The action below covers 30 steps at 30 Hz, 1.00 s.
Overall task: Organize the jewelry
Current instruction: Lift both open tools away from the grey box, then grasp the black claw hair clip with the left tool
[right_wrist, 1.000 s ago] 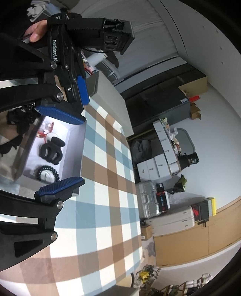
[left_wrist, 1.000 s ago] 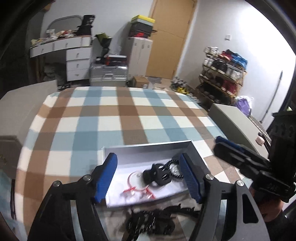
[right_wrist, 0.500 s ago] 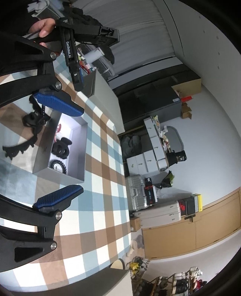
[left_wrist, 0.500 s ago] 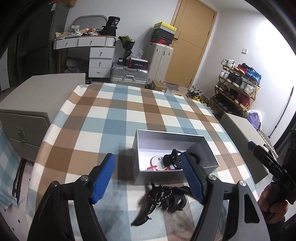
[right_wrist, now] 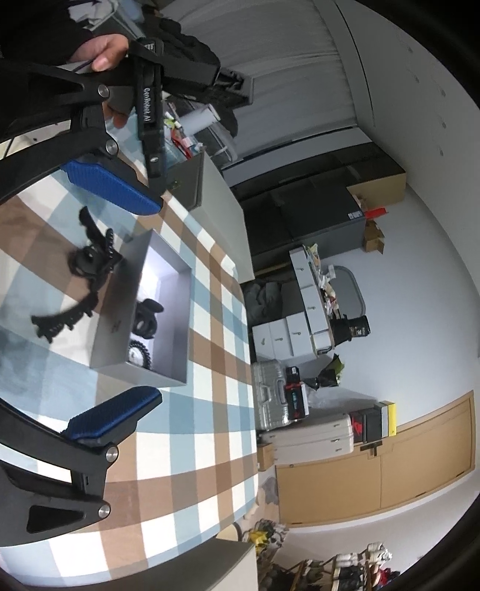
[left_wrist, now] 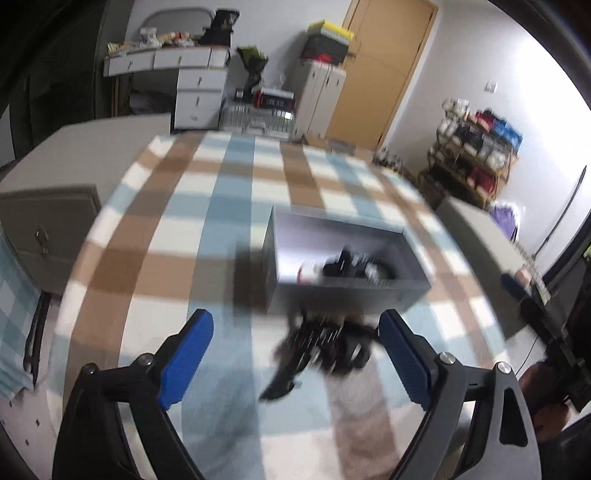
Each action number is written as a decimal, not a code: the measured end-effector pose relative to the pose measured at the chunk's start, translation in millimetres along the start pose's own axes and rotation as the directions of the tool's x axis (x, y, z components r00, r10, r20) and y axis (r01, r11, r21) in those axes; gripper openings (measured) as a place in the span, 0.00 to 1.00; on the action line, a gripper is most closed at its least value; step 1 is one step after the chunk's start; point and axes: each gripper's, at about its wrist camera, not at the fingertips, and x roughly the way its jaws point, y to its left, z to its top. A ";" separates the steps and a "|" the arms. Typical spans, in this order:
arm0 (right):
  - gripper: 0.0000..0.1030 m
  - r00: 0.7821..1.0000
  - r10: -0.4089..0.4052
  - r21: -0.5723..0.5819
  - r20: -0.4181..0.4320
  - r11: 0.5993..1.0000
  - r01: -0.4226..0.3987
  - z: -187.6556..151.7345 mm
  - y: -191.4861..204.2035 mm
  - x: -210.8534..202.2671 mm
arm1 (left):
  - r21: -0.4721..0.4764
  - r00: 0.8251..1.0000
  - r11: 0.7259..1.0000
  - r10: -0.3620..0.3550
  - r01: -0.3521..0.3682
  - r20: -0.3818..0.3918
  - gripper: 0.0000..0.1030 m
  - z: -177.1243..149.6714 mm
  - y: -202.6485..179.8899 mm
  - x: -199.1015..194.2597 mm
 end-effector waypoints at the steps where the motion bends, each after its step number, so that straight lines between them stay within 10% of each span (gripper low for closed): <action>1: 0.94 1.000 -0.001 -0.005 -0.002 1.000 0.001 -3.1 1.6 -0.8 | 0.001 1.000 1.000 0.001 -0.001 -0.003 0.86 -4.7 0.8 0.4; 12: 0.99 0.996 -0.015 0.049 -0.092 0.999 0.020 -49.5 -0.2 8.4 | 0.091 0.993 0.992 0.093 -0.086 -0.077 0.90 -56.4 -0.9 8.3; 24: 1.00 0.987 -0.034 0.046 -0.156 0.998 0.041 -86.9 7.1 8.5 | 0.192 0.980 0.981 0.036 0.003 -0.197 0.88 -36.1 -14.9 44.2; 30: 1.00 0.987 -0.035 0.033 -0.159 0.999 0.041 -89.6 7.2 8.4 | 0.263 0.973 0.965 0.059 0.001 -0.223 0.53 -30.4 -21.4 56.4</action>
